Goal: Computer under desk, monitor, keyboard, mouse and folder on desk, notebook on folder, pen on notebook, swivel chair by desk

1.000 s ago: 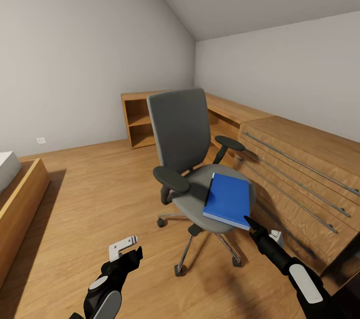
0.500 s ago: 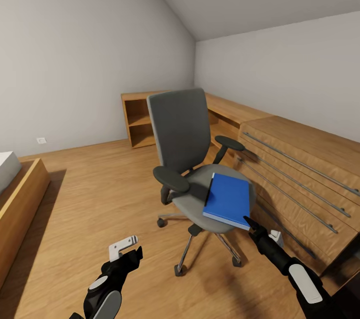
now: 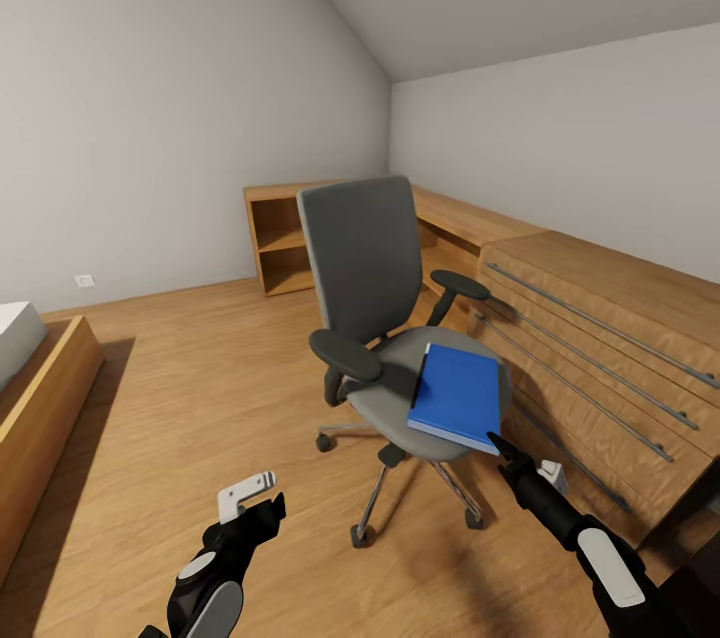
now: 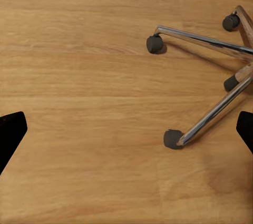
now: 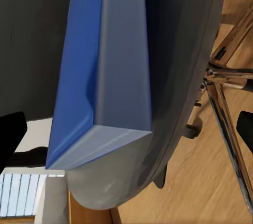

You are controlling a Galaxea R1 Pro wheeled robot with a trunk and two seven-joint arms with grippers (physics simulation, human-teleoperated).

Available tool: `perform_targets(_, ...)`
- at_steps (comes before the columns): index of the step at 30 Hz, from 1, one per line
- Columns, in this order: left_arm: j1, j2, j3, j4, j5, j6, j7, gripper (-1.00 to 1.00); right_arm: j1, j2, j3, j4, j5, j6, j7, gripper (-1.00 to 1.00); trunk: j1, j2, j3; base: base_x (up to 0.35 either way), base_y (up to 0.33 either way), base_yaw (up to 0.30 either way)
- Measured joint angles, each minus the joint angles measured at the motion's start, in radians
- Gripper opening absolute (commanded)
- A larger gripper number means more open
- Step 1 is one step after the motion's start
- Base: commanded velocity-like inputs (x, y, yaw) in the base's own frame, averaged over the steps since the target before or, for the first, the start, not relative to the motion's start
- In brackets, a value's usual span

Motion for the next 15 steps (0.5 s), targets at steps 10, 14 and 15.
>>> perform_targets(10,0.000,0.000,0.000,0.014,0.000,0.000,0.000,1.00,0.000,0.000,0.000,0.000,0.000,0.000,0.000,1.00,0.000,0.000,0.000,0.000,0.000,0.000)
perform_targets(14,0.000,0.000,0.000,0.015,0.000,0.000,0.000,1.00,0.000,0.000,0.000,-0.001,0.000,0.001,0.000,1.00,0.000,0.000,0.000,0.000,0.000,0.000)
perform_targets(15,0.000,0.000,0.000,0.015,0.000,0.000,0.000,1.00,0.000,0.000,0.000,-0.001,0.001,0.000,0.000,1.00,0.000,0.000,0.000,0.000,0.000,0.000)
